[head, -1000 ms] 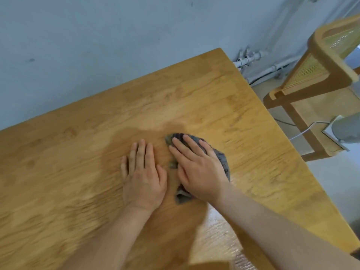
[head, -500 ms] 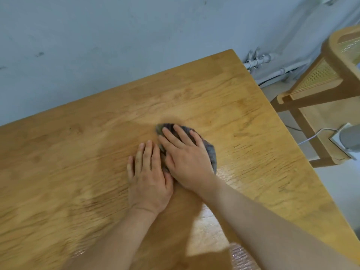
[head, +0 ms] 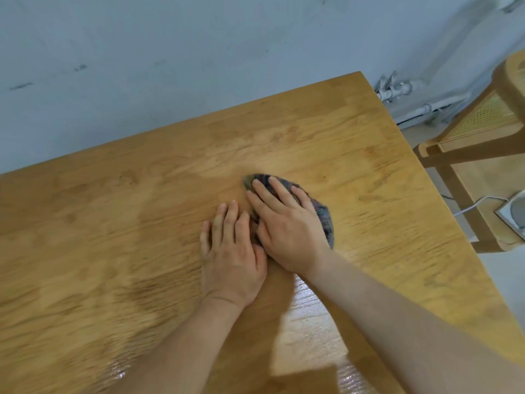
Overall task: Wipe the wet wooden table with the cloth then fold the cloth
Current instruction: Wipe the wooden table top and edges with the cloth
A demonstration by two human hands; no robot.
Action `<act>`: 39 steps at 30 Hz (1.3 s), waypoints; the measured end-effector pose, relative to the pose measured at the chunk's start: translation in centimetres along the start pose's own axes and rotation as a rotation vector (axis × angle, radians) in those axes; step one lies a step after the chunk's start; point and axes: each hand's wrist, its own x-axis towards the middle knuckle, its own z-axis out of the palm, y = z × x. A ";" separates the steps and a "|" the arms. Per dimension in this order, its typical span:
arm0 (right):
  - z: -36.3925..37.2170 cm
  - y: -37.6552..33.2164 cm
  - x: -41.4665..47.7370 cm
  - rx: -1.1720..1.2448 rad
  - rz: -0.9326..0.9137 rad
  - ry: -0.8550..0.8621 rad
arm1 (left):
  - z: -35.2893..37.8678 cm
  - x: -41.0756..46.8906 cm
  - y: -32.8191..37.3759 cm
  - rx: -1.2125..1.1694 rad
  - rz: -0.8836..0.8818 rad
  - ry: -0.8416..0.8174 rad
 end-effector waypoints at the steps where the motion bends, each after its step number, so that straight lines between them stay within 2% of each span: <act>1: -0.2 0.3 -0.8 0.013 -0.037 -0.012 | 0.0 0.0 0.0 -0.002 0.003 0.004; 3: -1.0 3.0 -2.3 -0.013 0.002 -0.012 | 0.0 0.0 -0.1 -0.009 0.005 0.015; 7: -3.0 9.2 -2.2 -0.096 0.451 0.014 | 0.0 0.1 0.0 -0.004 0.005 0.002; 9: -2.6 8.8 -0.8 -0.089 0.577 0.046 | 0.1 0.1 0.0 -0.005 0.007 -0.008; 11: -2.1 6.7 -0.3 -0.077 0.525 0.052 | 0.0 0.1 0.0 -0.007 0.007 0.004; 15: -1.1 2.2 -3.6 -0.052 0.202 -0.011 | 0.0 0.0 0.0 -0.009 0.016 0.022; 17: -1.5 3.1 -5.6 -0.050 0.179 -0.031 | 0.1 -0.1 -0.1 -0.010 0.024 0.013; 22: -3.8 11.4 -7.0 -0.102 0.712 0.073 | 0.2 0.0 -0.1 -0.007 0.025 0.002; 25: -3.7 12.1 -4.2 -0.079 0.895 0.119 | 0.3 0.2 -0.3 -0.011 0.032 0.001; 27: -3.5 11.2 -2.1 -0.045 0.947 0.129 | 0.2 0.3 -0.3 -0.005 0.032 -0.007; 29: -3.0 9.2 -0.5 -0.068 0.834 0.109 | 0.1 0.3 -0.2 0.005 0.035 -0.019; 34: -0.6 0.8 2.8 0.004 0.213 -0.012 | 0.0 0.2 -0.1 0.014 0.014 -0.005; 36: -0.6 1.2 2.7 -0.001 0.051 -0.066 | 0.1 0.1 -0.3 0.017 0.006 -0.002; 37: -1.0 2.9 2.6 -0.018 0.048 -0.047 | 0.1 0.1 -0.2 0.014 0.005 0.003; 39: -2.0 7.6 2.6 -0.061 0.224 0.029 | 0.0 0.2 -0.1 0.012 0.004 0.007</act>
